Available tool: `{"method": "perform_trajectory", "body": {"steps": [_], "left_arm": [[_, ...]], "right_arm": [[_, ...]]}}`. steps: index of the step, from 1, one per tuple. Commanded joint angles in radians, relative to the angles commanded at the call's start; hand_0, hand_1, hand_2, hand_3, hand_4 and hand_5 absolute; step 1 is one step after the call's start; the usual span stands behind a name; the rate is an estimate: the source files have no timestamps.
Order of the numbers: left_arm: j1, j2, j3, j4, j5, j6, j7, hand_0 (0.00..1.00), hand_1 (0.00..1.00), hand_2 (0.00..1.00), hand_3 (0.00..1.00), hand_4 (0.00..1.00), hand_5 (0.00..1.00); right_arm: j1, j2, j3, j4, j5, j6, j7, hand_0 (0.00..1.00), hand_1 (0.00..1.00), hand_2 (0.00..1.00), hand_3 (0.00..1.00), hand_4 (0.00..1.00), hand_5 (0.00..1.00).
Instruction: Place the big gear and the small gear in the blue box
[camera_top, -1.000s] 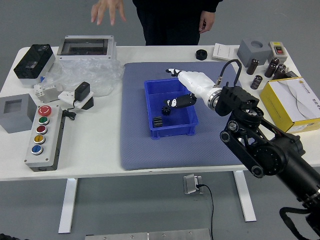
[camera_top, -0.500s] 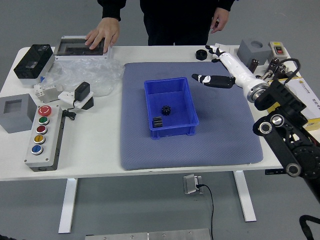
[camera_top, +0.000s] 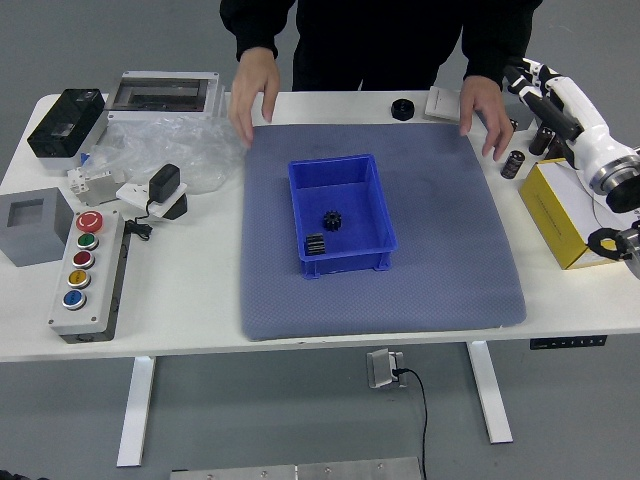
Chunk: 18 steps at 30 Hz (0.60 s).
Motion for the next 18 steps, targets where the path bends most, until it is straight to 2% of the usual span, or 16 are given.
{"method": "perform_trajectory", "body": {"steps": [5, 18], "left_arm": [[0.005, 0.006, 0.001, 0.000, 0.011, 0.003, 0.000, 0.785, 0.757, 0.748, 0.683, 0.568, 0.252], [0.016, 0.019, 0.011, 0.000, 0.035, 0.003, 0.000, 0.787, 0.763, 0.753, 0.707, 0.600, 0.271]], "right_arm": [[-0.004, -0.003, 0.027, 0.005, 0.085, 0.003, 0.007, 0.960, 0.896, 0.944, 0.894, 0.664, 0.930], [-0.014, -0.004, 0.055, 0.012, 0.163, 0.016, 0.016, 0.944, 0.871, 0.902, 0.859, 0.662, 0.919]]}}
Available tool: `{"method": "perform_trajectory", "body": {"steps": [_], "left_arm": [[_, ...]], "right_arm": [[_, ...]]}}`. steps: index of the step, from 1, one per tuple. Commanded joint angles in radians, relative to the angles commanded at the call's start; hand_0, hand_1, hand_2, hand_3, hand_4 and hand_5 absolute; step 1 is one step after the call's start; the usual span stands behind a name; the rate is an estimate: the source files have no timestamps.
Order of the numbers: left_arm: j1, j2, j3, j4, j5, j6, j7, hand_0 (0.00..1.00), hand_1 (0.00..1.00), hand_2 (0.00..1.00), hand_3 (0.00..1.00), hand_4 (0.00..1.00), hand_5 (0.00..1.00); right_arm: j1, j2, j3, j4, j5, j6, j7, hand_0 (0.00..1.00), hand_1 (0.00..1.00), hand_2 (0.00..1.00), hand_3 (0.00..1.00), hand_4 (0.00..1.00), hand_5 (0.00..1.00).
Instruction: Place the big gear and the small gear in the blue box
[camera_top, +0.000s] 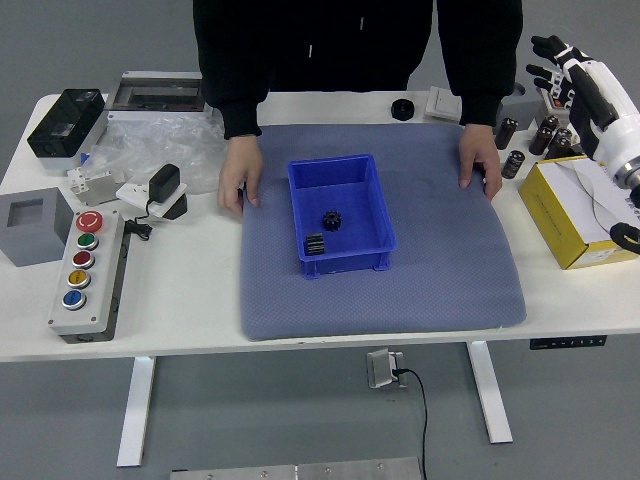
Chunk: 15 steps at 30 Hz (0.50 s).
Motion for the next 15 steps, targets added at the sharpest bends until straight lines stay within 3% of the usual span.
{"method": "perform_trajectory", "body": {"steps": [15], "left_arm": [[-0.022, -0.004, -0.030, 0.000, 0.066, -0.005, 0.007, 0.786, 0.764, 0.756, 0.701, 0.591, 0.259]], "right_arm": [[0.005, 0.005, 0.024, 0.027, 0.042, 0.006, 0.010, 0.938, 0.853, 0.888, 0.843, 0.667, 0.910]]}}
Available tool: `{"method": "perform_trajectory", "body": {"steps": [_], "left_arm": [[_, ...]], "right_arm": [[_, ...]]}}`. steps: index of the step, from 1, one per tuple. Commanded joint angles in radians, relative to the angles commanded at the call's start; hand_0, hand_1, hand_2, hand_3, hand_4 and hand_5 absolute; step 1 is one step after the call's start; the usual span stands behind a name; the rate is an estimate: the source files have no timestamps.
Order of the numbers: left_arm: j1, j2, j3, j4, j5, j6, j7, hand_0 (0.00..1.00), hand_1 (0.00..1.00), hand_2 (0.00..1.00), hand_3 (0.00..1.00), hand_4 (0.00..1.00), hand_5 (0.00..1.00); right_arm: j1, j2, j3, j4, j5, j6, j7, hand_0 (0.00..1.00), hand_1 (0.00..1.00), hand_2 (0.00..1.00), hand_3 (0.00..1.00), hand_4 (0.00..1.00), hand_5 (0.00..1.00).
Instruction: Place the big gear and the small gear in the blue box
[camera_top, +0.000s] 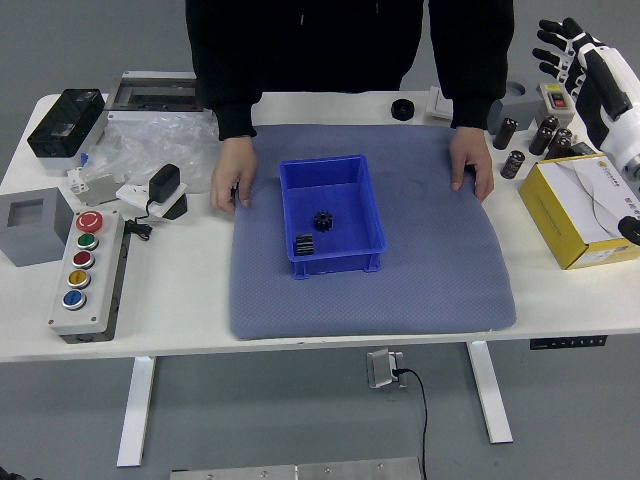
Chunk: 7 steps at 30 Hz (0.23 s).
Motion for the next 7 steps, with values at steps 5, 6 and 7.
{"method": "perform_trajectory", "body": {"steps": [5, 6, 7], "left_arm": [[-0.005, 0.000, -0.006, 0.000, 0.018, -0.005, 0.002, 0.788, 0.764, 0.758, 0.709, 0.595, 0.265], [-0.007, 0.000, -0.004, 0.000, 0.018, -0.006, 0.002, 0.788, 0.764, 0.758, 0.709, 0.595, 0.265], [-0.009, -0.001, -0.002, 0.000, 0.017, -0.006, 0.001, 0.788, 0.764, 0.758, 0.709, 0.595, 0.265]], "right_arm": [[0.002, 0.006, 0.001, 0.005, 0.004, -0.003, 0.004, 0.934, 0.852, 0.884, 0.838, 0.668, 0.906], [0.002, 0.007, 0.001, 0.005, 0.003, -0.004, 0.005, 0.934, 0.852, 0.884, 0.838, 0.668, 0.906], [0.002, 0.009, 0.001, 0.005, 0.003, -0.005, 0.006, 0.934, 0.852, 0.884, 0.838, 0.668, 0.906]]}}
